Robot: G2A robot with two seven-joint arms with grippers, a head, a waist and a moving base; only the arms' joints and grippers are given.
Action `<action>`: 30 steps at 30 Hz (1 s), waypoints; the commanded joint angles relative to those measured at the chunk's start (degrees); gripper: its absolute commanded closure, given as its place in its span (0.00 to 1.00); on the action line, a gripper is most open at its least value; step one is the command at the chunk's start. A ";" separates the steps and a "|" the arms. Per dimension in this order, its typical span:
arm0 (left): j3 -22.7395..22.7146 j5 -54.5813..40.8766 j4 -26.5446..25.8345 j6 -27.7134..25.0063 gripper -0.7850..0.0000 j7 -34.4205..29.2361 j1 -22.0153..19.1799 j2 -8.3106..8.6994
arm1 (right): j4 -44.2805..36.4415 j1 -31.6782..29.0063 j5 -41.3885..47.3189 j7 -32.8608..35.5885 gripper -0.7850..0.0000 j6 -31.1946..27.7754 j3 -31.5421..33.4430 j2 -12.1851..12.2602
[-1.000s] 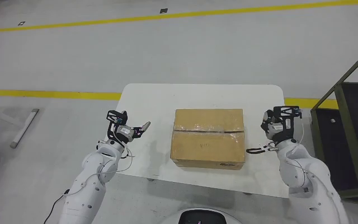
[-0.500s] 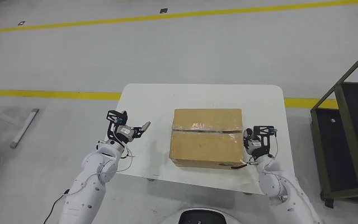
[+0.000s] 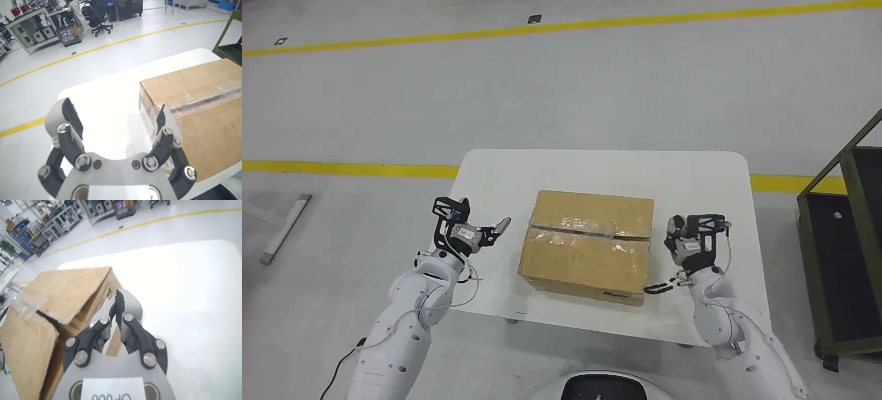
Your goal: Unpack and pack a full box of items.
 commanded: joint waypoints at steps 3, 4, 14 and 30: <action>0.00 0.00 0.00 0.00 0.00 0.00 0.00 0.00 | -7.80 -3.06 -4.23 -3.01 1.00 2.58 4.45 0.43; 0.00 0.00 0.00 0.00 0.00 0.00 0.00 0.00 | -9.40 -3.78 -6.23 -3.72 1.00 3.30 5.04 0.52; 0.00 0.00 0.00 0.00 0.00 0.00 0.00 0.00 | -13.96 -6.78 -13.55 -5.00 0.96 5.27 5.48 0.65; 0.00 0.00 0.00 0.00 0.00 0.00 0.00 0.00 | -13.93 -6.75 -13.49 -5.00 0.02 5.26 5.48 0.65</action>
